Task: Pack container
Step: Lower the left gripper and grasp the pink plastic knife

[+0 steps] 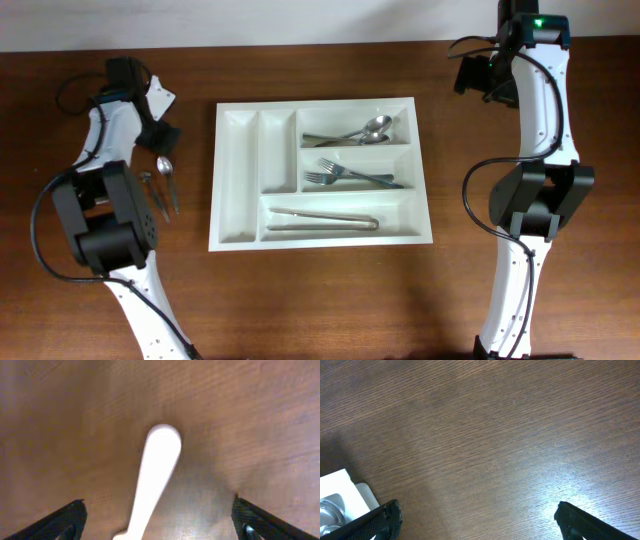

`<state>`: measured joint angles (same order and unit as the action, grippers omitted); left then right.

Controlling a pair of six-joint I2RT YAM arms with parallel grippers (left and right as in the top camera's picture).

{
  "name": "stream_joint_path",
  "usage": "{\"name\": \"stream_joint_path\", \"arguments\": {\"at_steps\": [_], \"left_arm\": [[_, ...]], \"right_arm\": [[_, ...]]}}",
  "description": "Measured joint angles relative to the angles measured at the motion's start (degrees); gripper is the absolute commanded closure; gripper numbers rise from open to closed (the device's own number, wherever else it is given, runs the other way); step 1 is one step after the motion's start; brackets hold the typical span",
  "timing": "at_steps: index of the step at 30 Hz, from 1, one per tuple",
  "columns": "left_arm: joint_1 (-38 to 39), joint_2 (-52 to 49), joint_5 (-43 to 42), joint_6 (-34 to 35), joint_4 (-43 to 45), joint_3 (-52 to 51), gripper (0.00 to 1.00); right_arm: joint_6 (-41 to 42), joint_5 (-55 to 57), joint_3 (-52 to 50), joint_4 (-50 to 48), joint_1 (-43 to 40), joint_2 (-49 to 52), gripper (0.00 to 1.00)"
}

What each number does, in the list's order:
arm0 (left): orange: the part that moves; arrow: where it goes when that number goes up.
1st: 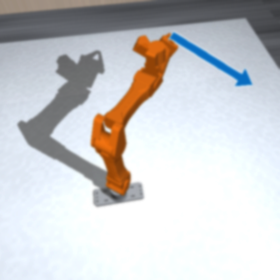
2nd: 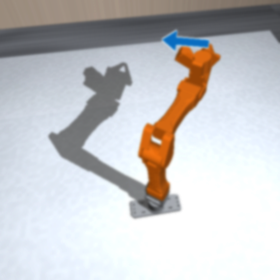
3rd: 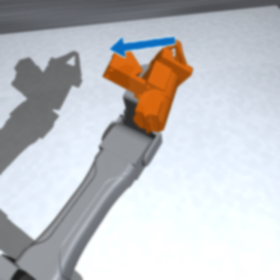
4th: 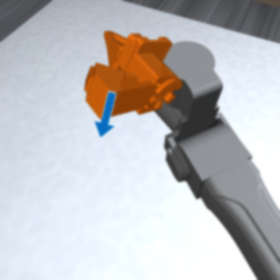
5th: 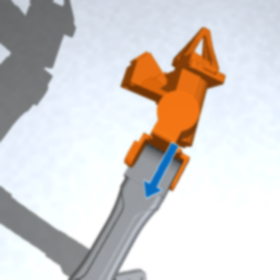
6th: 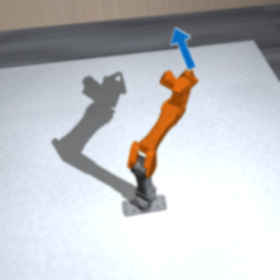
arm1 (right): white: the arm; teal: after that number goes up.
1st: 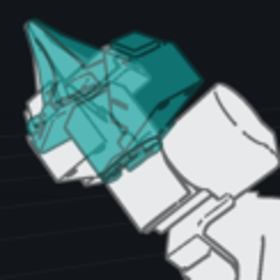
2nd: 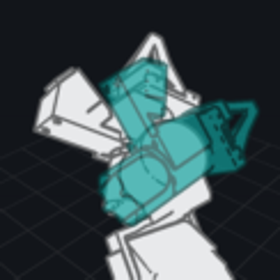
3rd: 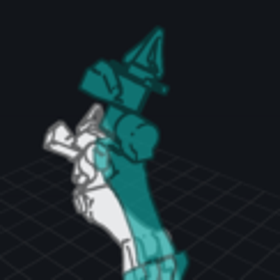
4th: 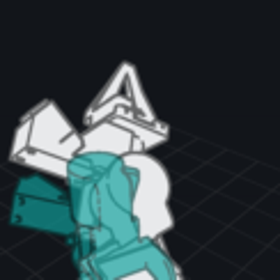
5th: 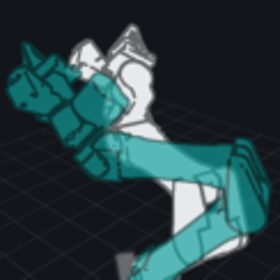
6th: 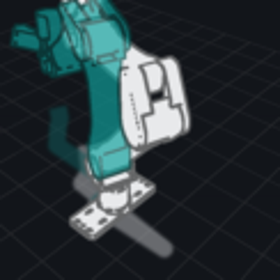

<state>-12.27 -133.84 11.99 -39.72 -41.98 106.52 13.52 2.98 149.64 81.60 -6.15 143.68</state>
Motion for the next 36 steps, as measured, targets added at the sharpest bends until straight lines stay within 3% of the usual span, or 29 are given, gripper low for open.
{"name": "stream_joint_path", "arguments": {"at_steps": [13,29,31,36], "left_arm": [[-3.08,0.13,-5.05,2.32,-9.64,0.63,0.11],[-7.32,-0.81,-13.22,2.64,-1.73,0.63,0.11],[-7.43,-1.18,-15.04,2.78,-1.88,0.72,0.17],[-7.48,-2.38,-19.58,2.95,-2.99,1.88,0.18]], "right_arm": [[0.0,0.0,0.0,0.33,0.0,0.0,0.01],[-0.02,0.0,0.0,2.8,0.0,0.0,0.01],[-0.04,-0.02,0.0,3.34,0.0,0.0,0.01],[0.0,0.0,0.0,4.44,0.0,0.0,0.01]]}}
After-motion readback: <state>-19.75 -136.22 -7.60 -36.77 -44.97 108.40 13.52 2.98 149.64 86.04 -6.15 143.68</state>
